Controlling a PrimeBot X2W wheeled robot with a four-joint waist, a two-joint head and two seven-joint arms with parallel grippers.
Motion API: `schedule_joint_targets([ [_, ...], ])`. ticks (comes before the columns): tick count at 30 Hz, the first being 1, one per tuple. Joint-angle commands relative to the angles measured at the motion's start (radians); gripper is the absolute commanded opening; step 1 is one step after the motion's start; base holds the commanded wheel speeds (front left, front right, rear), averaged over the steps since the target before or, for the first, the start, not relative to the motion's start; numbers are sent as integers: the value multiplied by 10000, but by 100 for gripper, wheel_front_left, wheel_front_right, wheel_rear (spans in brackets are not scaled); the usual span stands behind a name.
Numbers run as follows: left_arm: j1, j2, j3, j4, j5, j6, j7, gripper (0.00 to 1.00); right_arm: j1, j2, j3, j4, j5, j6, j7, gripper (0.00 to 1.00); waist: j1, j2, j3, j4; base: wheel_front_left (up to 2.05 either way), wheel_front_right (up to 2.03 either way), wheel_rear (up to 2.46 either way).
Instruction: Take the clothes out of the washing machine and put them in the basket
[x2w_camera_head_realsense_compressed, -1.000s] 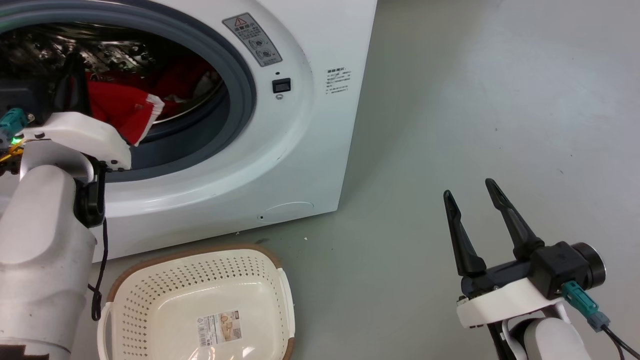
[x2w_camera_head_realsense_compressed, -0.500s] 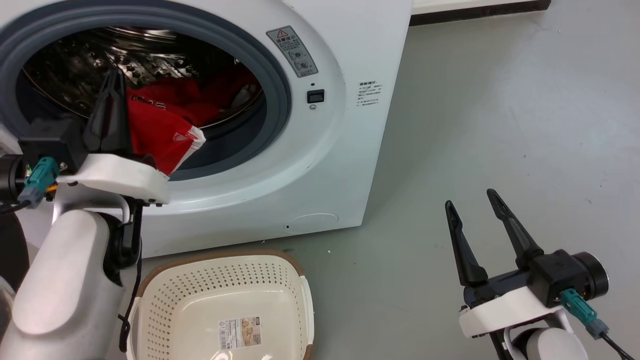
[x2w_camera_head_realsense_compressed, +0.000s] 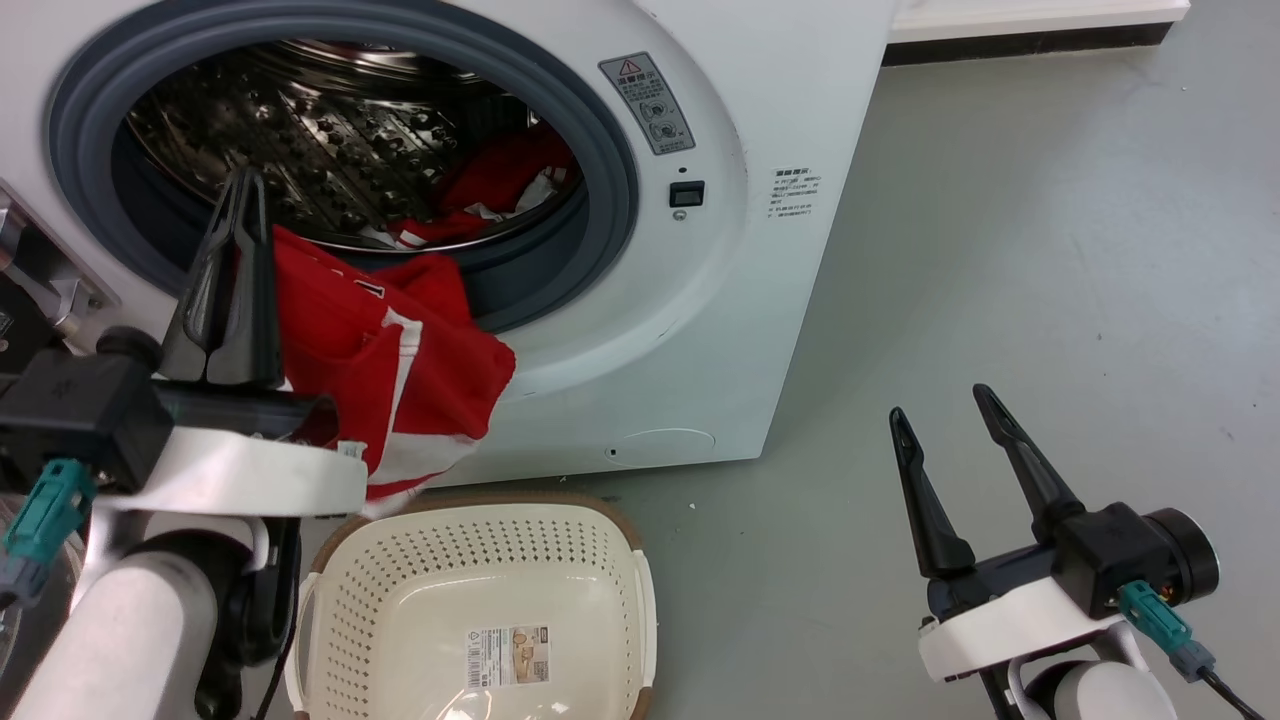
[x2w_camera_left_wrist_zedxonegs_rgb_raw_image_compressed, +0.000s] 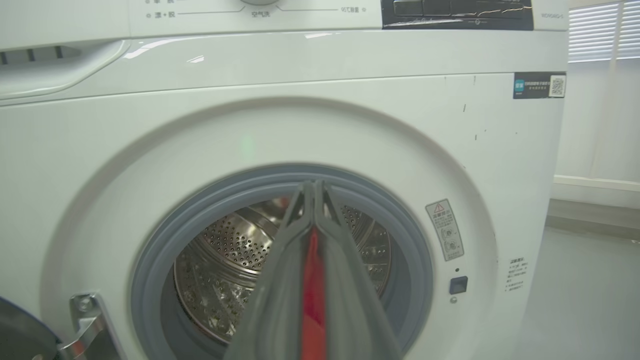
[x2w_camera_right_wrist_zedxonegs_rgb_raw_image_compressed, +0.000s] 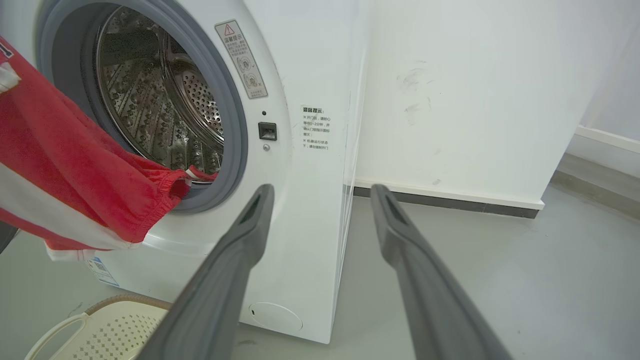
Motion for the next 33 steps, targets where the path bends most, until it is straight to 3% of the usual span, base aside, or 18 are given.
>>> schedule_joint_targets([
  [1,343,45,3,-336,75,152,124,0,94,15,-5,-46,-64,-7,-23,100,1,0,32,54,0,0,0],
  [8,1326,-15,-42,-608,-181,458,495,0,-72,13,61,-78,-60,-7,12,100,1,0,207,106,0,0,0],
  [14,2277,-508,-351,538,-828,383,432,0,-280,13,137,-83,-100,-7,-2,100,1,0,529,43,0,0,0],
  [23,2860,-1504,-831,3957,-1909,-330,-26,0,-610,15,233,-49,-65,-7,-90,100,1,0,1142,-105,0,0,0],
  [33,1137,-1972,-908,7345,-1871,-1229,-1313,0,-1205,15,367,-289,-205,-7,-139,100,1,0,2424,-364,0,0,0],
])
